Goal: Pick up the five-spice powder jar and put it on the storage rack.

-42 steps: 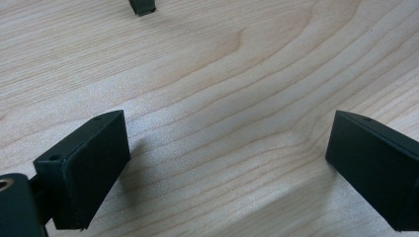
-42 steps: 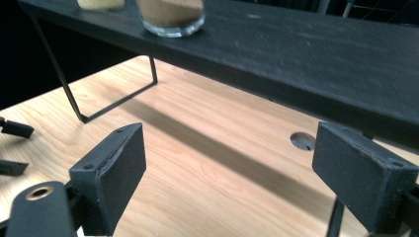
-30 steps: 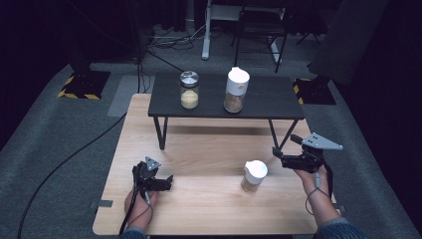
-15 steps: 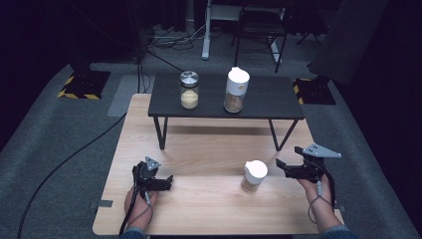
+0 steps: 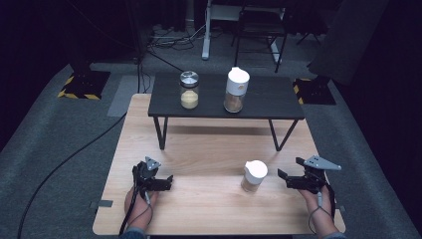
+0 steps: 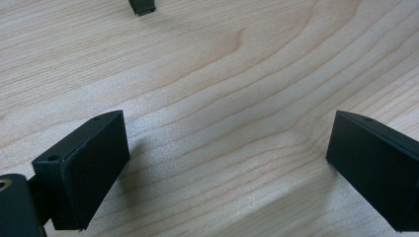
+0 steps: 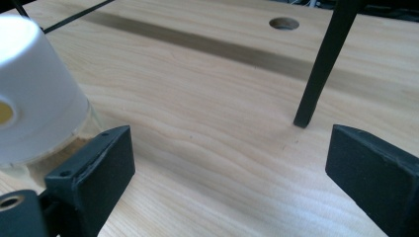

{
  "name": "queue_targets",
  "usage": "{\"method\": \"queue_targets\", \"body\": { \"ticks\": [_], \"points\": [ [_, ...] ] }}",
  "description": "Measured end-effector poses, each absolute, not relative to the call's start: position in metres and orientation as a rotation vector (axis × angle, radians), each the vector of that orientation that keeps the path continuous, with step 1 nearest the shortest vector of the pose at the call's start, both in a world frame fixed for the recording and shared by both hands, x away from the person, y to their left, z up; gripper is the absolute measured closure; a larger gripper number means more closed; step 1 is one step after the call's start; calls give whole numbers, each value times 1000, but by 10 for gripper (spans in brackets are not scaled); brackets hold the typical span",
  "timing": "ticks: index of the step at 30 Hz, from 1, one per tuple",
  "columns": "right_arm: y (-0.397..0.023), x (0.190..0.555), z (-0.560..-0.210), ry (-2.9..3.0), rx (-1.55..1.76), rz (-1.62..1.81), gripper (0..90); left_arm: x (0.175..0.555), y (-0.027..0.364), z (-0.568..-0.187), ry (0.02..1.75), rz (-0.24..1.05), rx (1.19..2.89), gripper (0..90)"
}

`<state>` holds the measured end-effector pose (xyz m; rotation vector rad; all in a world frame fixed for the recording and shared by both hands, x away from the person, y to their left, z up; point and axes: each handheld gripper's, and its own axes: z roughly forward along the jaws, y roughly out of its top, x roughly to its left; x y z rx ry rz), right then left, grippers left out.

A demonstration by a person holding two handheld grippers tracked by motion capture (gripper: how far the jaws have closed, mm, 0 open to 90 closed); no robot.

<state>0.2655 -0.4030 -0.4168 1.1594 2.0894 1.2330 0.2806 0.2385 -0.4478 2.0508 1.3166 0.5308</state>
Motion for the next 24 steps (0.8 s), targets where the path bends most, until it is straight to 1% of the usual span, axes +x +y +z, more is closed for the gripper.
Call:
{"method": "queue_targets", "body": {
  "ticks": [13, 24],
  "points": [
    [-400, 262, -444, 2131, 1183, 1175, 45, 281, 238, -448, 1317, 531, 2050, 28],
    [-395, 263, -457, 2164, 1204, 1113, 45, 281, 238, -448, 1317, 531, 2050, 28]
  ]
}}
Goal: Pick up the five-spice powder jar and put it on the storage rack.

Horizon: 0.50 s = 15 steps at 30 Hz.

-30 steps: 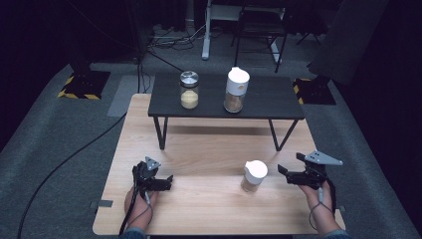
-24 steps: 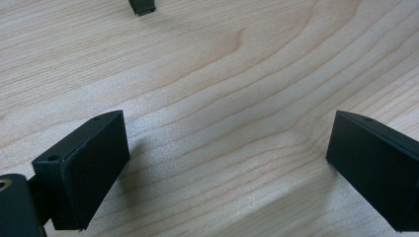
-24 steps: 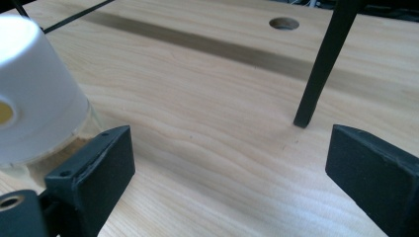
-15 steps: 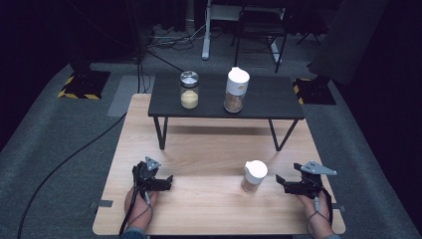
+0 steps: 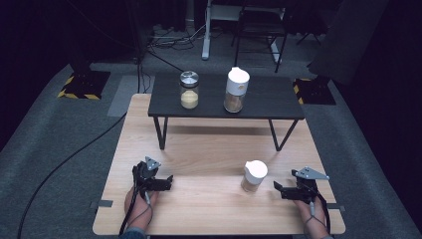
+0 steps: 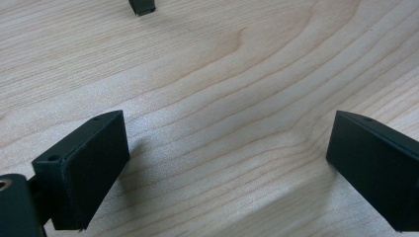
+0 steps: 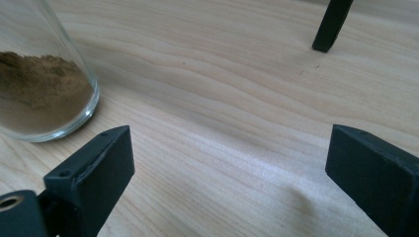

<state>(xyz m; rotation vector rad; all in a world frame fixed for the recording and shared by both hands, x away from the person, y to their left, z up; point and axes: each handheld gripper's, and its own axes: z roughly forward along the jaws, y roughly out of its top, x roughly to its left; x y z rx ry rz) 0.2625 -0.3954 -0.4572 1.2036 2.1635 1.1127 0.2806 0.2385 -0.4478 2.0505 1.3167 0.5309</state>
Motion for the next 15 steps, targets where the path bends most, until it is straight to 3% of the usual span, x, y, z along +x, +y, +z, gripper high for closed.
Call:
{"method": "queue_targets", "body": {
  "ticks": [15],
  "points": [
    [-387, 274, -452, 2229, 1263, 1018, 43, 281, 238, -448, 1317, 531, 2051, 28]
  ]
}}
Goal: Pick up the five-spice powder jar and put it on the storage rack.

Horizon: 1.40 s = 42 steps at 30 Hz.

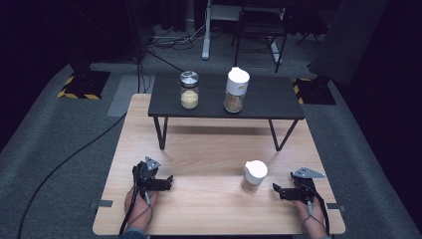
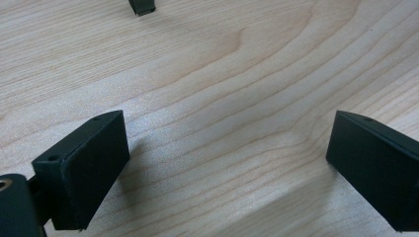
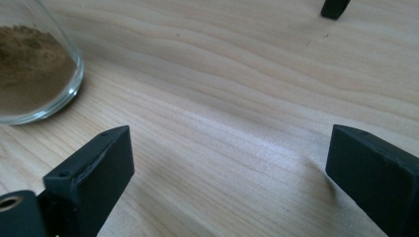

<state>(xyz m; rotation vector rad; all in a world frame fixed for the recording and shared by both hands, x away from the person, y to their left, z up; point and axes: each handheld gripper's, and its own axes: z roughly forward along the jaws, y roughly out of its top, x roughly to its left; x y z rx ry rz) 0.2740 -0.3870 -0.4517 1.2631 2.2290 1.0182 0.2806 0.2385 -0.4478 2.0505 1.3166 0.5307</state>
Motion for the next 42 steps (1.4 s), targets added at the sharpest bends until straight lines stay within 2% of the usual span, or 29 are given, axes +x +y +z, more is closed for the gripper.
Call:
{"method": "queue_targets", "body": {
  "ticks": [33, 42],
  "points": [
    [-380, 277, -449, 2251, 1245, 962, 31, 281, 238, -448, 1319, 531, 2051, 26],
    [-385, 267, -454, 2223, 1203, 1043, 32, 281, 238, -448, 1319, 531, 2051, 26]
  ]
}}
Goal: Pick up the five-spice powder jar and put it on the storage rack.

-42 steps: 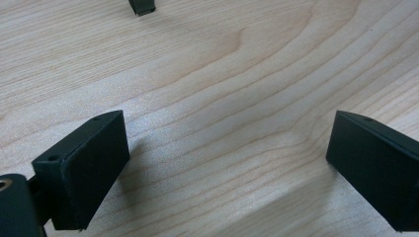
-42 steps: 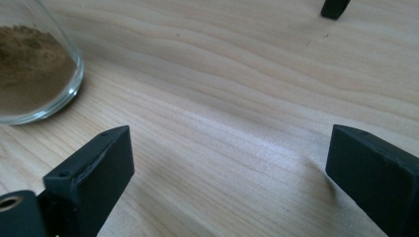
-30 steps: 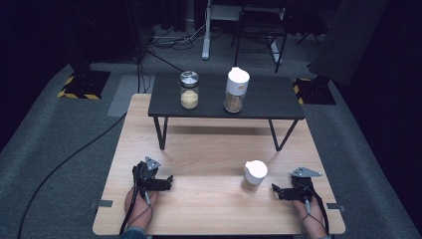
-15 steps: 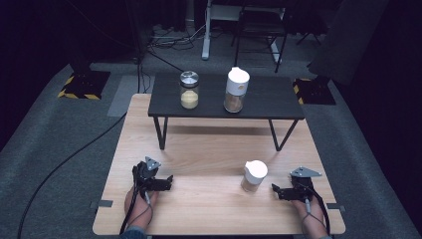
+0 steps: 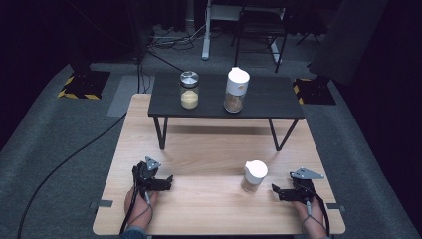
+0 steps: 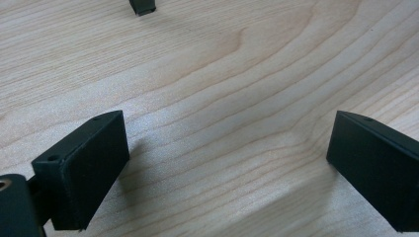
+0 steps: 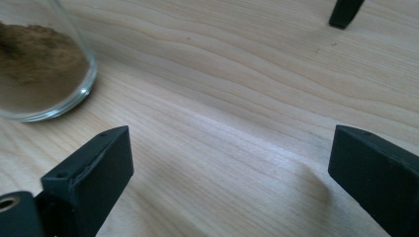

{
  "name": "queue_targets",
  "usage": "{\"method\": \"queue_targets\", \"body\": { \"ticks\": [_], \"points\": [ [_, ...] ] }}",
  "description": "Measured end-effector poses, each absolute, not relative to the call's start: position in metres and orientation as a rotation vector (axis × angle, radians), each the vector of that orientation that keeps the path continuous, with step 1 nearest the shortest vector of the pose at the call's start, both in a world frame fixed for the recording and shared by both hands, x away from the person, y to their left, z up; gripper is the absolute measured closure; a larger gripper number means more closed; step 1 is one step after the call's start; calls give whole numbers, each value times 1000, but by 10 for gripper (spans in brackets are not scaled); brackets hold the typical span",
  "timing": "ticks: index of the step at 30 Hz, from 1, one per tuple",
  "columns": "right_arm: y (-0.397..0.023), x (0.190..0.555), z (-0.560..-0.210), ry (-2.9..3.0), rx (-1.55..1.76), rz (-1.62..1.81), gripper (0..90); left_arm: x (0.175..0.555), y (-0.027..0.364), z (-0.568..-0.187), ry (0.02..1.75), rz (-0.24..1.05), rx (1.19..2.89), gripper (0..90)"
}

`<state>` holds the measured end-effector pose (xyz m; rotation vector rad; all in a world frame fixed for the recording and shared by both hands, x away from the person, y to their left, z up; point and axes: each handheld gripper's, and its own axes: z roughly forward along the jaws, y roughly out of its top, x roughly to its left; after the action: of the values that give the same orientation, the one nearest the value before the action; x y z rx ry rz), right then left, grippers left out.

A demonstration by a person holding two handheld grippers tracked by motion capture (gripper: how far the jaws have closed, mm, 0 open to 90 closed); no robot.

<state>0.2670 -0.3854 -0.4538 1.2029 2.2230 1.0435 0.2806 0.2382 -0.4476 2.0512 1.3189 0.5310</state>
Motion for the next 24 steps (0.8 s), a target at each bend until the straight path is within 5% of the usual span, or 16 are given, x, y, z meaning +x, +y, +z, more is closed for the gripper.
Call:
{"method": "queue_targets", "body": {
  "ticks": [24],
  "points": [
    [-385, 229, -443, 2160, 1010, 1345, 32, 281, 238, -448, 1319, 531, 2050, 25]
  ]
}}
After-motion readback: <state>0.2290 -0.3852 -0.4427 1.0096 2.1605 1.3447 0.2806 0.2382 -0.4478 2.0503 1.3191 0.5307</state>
